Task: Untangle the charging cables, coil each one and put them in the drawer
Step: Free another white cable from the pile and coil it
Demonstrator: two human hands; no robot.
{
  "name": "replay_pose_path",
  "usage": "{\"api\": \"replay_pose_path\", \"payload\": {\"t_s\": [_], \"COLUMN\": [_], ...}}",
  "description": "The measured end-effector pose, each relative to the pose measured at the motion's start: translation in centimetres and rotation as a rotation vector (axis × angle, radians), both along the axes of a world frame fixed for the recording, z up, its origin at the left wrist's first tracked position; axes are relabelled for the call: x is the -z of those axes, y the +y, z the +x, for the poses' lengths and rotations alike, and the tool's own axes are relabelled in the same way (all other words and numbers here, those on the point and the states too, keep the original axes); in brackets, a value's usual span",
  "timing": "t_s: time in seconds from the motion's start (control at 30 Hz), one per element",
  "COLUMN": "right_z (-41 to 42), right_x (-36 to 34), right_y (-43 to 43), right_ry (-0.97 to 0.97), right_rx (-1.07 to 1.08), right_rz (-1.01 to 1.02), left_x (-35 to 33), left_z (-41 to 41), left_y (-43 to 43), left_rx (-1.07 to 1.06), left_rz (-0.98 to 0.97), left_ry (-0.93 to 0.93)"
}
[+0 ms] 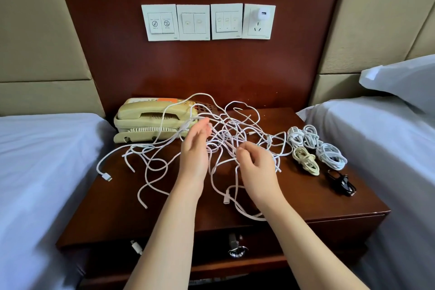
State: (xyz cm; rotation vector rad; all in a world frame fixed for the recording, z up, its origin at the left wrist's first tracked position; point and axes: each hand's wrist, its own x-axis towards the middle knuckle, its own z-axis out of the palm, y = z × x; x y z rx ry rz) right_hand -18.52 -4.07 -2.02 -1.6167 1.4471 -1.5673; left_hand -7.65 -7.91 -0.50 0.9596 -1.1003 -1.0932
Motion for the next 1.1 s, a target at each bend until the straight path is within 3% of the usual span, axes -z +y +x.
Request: {"api": "replay_pose_path", "payload": {"t_s": [0.2,0.3,0.4,0.5,0.6,0.73,0.8,0.93,1.1], "right_z": [-0.9,-1.1,-1.4,-1.9,-2.3,-3.0,-3.0,-1.5,1.6], "right_x": [-1.1,-1.6,-1.9,-1.9,-1.4,-0.9,-0.6,-0.4,-1.2], "right_y": [1.0,1.6,1.6,1.0,0.6,0.5,0.7,1.2,2.6], "right_ry": [-0.234,-0.267,-0.295,-0.318,-0.150,0.479,0.657,0.784,0.780], "right_rx": [-0.023,-0.056,0.003,0.087,0.131,0.267,0.239,0.133,0.037], "right_rz": [-0.084,-0.153,-0.191,-0.239,-0.260,-0.224,-0.135,-0.231,-0.341], "left_x": [0.4,1.1,1.5,1.0,0.2,-0.1,-0.3,-0.6,-0.9], "left_z": [1.8,2.3,3.2,4.1,4.5,4.4,4.3,4.0,3.8], "left_y": [0.2,0.5,0.7,1.3,2.2,3.2,3.7,4.4,5.4], "left_rx": [-0.012,-0.029,-0.181,-0.313,-0.413,-0.418,-0.346,-0.192,-0.084], "left_rz": [0.042,0.029,-0.059,-0.123,-0.142,-0.047,-0.002,0.046,0.041], "left_ry": [-0.048,-0.290,-0.533,-0.479,-0.344,-0.140,-0.012,-0.061,-0.102]}}
